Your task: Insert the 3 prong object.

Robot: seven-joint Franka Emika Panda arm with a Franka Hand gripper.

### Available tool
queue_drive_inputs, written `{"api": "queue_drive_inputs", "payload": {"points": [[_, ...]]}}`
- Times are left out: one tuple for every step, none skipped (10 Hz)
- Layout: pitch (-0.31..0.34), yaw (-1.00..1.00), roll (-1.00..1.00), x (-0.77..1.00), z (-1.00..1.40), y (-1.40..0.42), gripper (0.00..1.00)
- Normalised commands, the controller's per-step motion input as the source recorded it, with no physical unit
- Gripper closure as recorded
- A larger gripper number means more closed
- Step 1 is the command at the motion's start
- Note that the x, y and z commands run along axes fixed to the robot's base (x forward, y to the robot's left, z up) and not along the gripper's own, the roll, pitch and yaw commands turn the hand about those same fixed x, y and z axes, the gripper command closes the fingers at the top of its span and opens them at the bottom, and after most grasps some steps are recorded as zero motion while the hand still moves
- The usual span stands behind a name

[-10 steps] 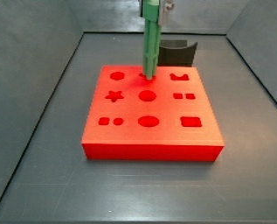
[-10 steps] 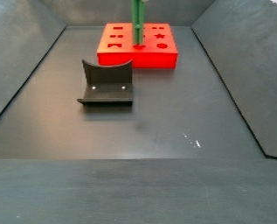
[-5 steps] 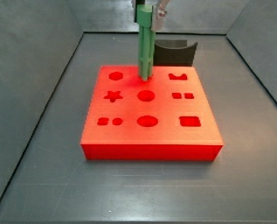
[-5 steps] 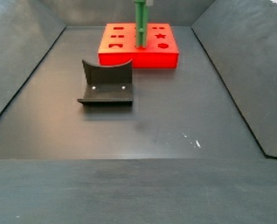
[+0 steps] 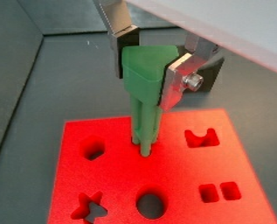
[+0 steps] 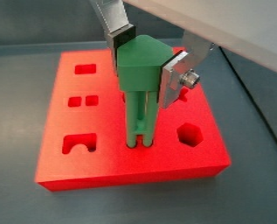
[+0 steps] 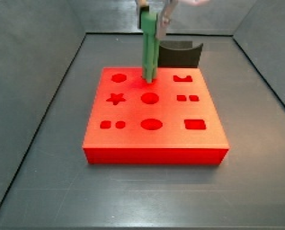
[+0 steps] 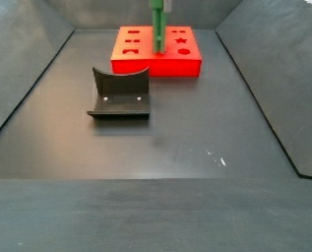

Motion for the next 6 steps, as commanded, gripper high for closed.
{"api": "queue_drive_inputs", "payload": {"points": [[0.0,-0.14,0.0,0.0,-1.0,0.0,1.0],[0.023,-0.15,0.0,0.0,-0.95,0.0,1.0],[0.054,-0.2,0.04,0.0,-0.72,0.0,1.0],[0.066,-0.23,0.06,0.0,-0.59,0.0,1.0],[0.026,-0.15,0.0,0.0,-0.29,0.0,1.0],[0.0,0.0,0.0,0.0,0.0,0.0,1.0]]}}
